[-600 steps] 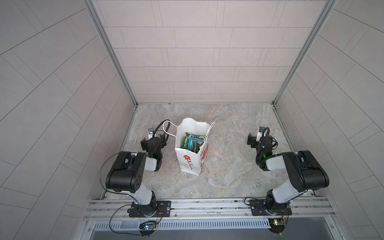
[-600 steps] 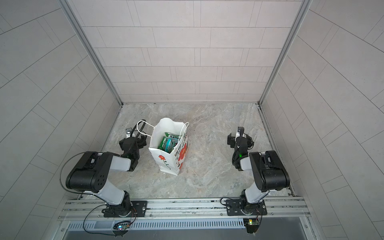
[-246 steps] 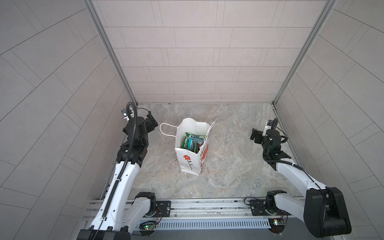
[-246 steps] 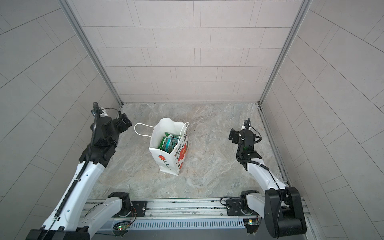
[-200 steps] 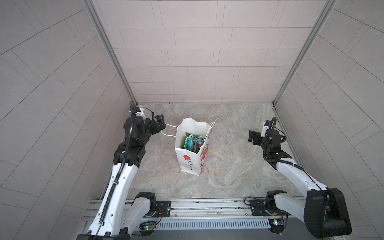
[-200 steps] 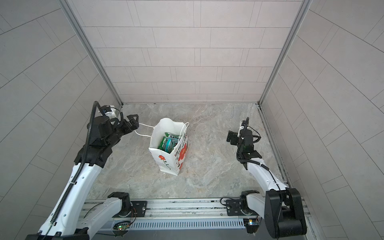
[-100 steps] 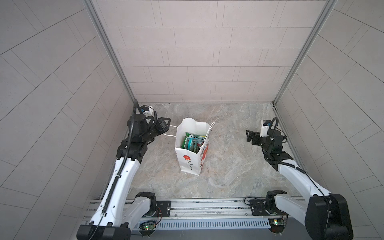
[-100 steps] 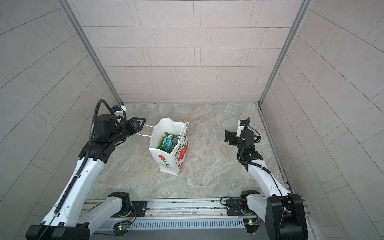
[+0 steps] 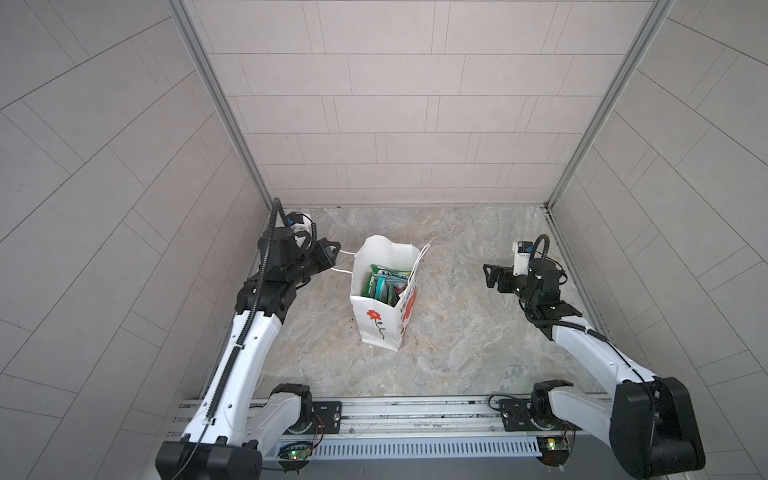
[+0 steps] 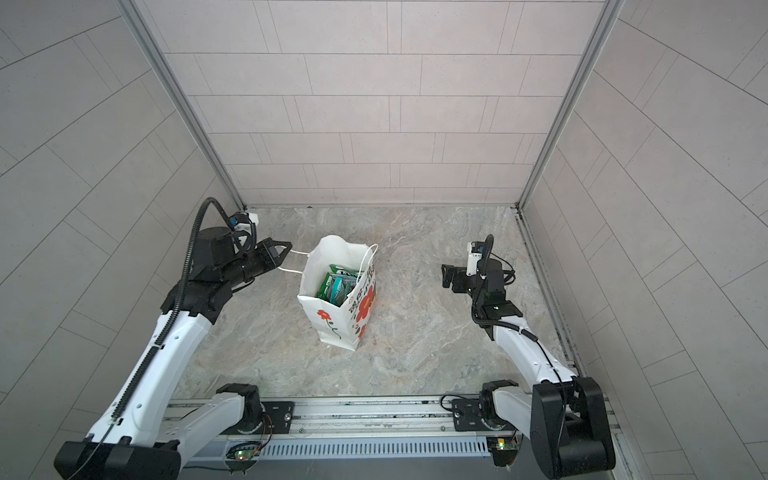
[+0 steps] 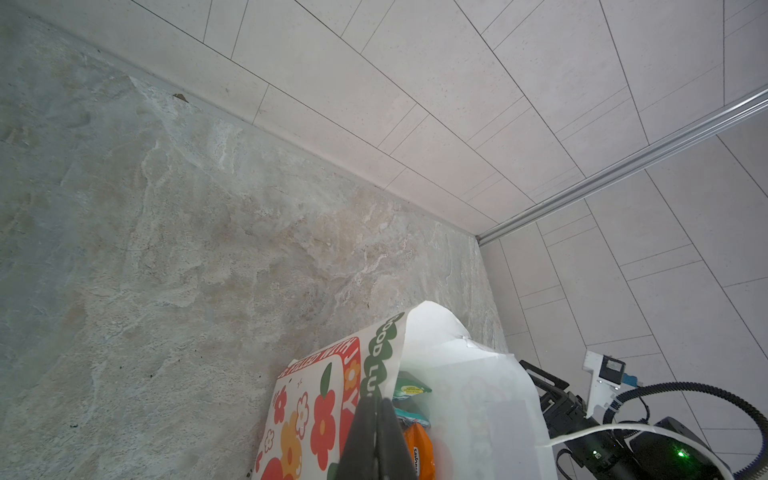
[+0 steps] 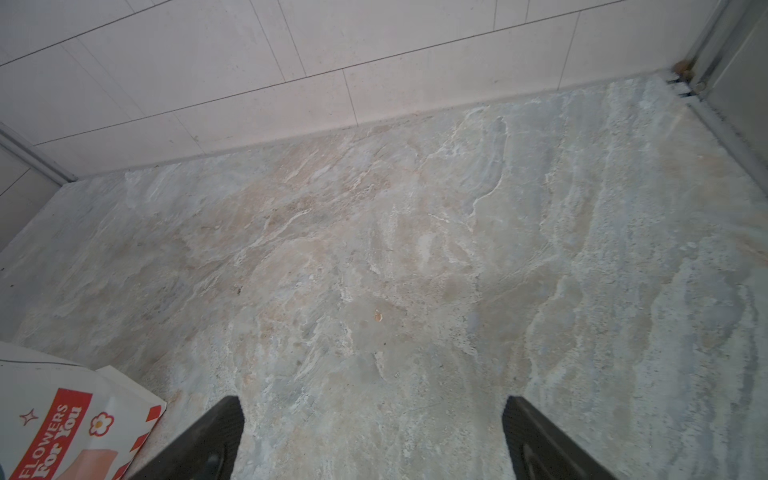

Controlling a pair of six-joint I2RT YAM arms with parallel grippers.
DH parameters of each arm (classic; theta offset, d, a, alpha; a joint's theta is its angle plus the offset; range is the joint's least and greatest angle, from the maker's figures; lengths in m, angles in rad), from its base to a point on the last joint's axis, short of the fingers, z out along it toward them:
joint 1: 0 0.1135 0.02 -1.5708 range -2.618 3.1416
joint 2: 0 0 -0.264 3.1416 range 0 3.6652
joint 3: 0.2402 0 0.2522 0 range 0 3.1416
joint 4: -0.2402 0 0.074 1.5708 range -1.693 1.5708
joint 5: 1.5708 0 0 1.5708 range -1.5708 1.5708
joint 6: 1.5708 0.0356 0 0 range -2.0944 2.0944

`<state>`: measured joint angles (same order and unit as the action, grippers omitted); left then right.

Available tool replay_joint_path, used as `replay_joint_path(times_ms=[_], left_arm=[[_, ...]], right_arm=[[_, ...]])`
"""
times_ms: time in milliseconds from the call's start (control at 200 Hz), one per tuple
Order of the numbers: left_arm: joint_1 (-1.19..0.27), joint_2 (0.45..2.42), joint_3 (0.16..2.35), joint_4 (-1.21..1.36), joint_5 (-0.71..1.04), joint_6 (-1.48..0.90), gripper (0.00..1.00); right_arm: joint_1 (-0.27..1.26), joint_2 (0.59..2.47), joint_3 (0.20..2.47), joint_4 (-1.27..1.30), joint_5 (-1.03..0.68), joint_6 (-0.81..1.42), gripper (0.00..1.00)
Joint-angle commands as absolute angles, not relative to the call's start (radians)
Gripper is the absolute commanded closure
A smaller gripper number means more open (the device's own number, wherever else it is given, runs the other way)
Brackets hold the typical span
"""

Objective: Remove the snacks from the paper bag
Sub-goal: 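Reach the left gripper to the bag handle while the right gripper approaches the bag side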

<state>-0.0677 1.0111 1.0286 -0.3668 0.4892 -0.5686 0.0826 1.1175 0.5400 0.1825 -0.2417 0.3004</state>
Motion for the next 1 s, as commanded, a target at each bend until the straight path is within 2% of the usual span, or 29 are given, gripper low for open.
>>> replay_joint_path(times_ms=[0, 90, 295, 470, 781, 996], left_arm=[[-0.069, 1.013, 1.029, -0.309, 0.469, -0.542, 1.00], [-0.069, 1.020, 1.016, -0.247, 0.466, -0.540, 1.00], [-0.068, 1.107, 1.032, -0.107, 0.574, -0.540, 1.00], [-0.071, 1.195, 1.085, -0.064, 0.603, -0.543, 1.00], [-0.084, 1.332, 1.191, 0.000, 0.607, -0.526, 1.00], [-0.095, 1.490, 1.344, 0.037, 0.624, -0.509, 1.00]], right_arm=[[0.140, 1.149, 0.551, 0.193, -0.305, 0.318, 0.02], [0.205, 1.187, 0.554, 0.215, -0.334, 0.339, 0.04], [0.417, 1.291, 0.585, 0.255, -0.330, 0.356, 0.08], [0.561, 1.409, 0.612, 0.333, -0.319, 0.413, 0.19], [0.673, 1.567, 0.614, 0.552, -0.292, 0.546, 0.28], [0.691, 1.681, 0.669, 0.715, -0.256, 0.641, 0.28]])
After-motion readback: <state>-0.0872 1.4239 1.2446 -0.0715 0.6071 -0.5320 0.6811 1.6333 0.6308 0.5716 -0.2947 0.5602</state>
